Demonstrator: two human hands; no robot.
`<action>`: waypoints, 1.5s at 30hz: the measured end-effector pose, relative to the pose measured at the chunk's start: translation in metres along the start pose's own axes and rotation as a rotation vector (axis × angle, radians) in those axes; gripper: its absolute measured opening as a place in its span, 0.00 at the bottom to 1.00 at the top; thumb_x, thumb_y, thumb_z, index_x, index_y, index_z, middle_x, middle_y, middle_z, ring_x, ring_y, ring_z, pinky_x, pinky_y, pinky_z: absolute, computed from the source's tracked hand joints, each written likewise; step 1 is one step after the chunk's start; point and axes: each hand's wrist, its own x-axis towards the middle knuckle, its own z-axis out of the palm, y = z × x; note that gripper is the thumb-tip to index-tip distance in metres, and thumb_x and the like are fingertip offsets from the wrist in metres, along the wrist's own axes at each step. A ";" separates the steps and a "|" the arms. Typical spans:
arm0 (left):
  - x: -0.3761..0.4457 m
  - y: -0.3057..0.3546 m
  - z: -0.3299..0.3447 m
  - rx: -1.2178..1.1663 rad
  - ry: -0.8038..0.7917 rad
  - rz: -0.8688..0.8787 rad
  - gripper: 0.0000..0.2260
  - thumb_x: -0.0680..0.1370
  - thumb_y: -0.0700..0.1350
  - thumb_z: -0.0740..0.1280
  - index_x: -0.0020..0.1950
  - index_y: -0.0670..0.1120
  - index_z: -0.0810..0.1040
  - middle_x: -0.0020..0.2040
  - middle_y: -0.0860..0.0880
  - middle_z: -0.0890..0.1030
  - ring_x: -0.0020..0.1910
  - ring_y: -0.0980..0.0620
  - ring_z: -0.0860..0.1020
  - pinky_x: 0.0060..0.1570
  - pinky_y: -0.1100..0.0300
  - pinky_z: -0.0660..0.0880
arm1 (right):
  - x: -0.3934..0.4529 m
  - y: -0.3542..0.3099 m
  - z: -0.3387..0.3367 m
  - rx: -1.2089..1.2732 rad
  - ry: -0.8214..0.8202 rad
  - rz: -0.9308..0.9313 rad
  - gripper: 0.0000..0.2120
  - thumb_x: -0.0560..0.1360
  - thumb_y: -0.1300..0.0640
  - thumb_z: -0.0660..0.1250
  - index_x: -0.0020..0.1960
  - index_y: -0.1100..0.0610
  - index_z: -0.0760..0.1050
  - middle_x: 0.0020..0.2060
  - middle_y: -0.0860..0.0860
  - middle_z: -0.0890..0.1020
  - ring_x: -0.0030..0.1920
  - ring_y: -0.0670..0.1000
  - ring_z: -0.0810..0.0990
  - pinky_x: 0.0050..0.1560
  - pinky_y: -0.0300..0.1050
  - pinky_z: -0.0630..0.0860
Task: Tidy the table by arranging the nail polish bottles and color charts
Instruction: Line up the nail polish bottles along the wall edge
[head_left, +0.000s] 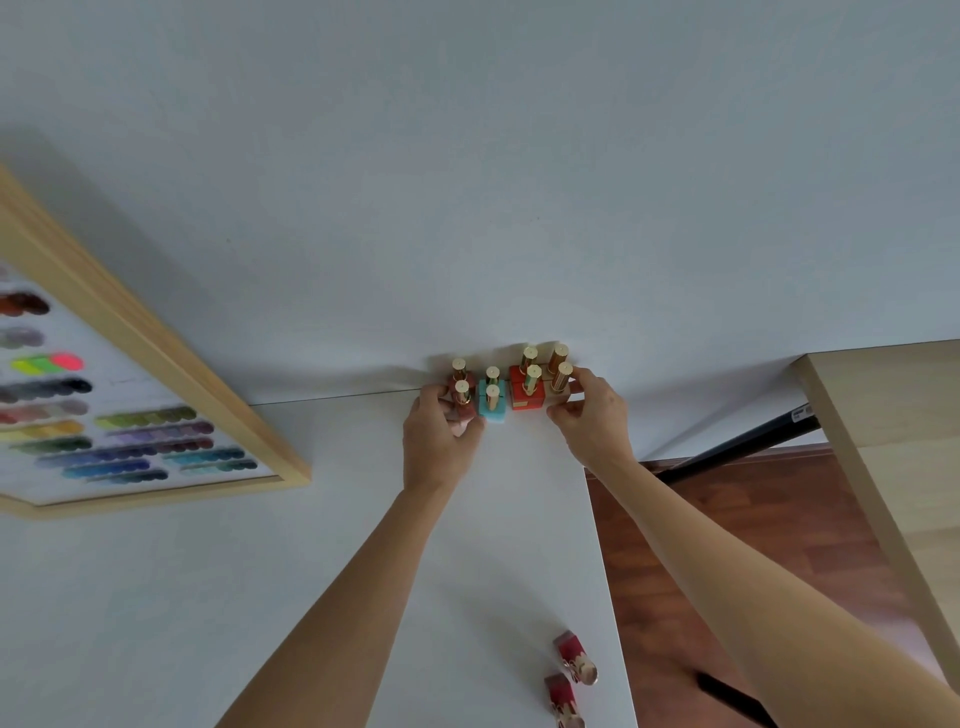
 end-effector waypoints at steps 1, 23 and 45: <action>0.000 0.000 -0.001 0.020 0.014 0.005 0.16 0.70 0.43 0.74 0.55 0.43 0.75 0.48 0.47 0.82 0.46 0.52 0.82 0.51 0.51 0.81 | 0.000 0.000 0.000 -0.001 0.000 0.000 0.18 0.72 0.62 0.68 0.61 0.57 0.73 0.53 0.55 0.79 0.37 0.46 0.79 0.49 0.39 0.70; 0.009 -0.001 0.005 0.067 0.050 -0.008 0.25 0.64 0.43 0.80 0.56 0.39 0.76 0.53 0.41 0.78 0.50 0.44 0.79 0.51 0.47 0.79 | 0.000 -0.001 0.004 -0.016 0.023 0.019 0.14 0.72 0.59 0.70 0.57 0.57 0.76 0.50 0.54 0.79 0.39 0.47 0.79 0.41 0.29 0.68; -0.007 0.009 0.004 0.144 -0.004 -0.034 0.20 0.69 0.40 0.77 0.58 0.39 0.76 0.55 0.41 0.77 0.52 0.46 0.78 0.51 0.59 0.75 | -0.027 -0.004 -0.013 -0.068 -0.095 0.100 0.27 0.73 0.57 0.71 0.69 0.58 0.66 0.60 0.55 0.74 0.49 0.51 0.79 0.61 0.50 0.74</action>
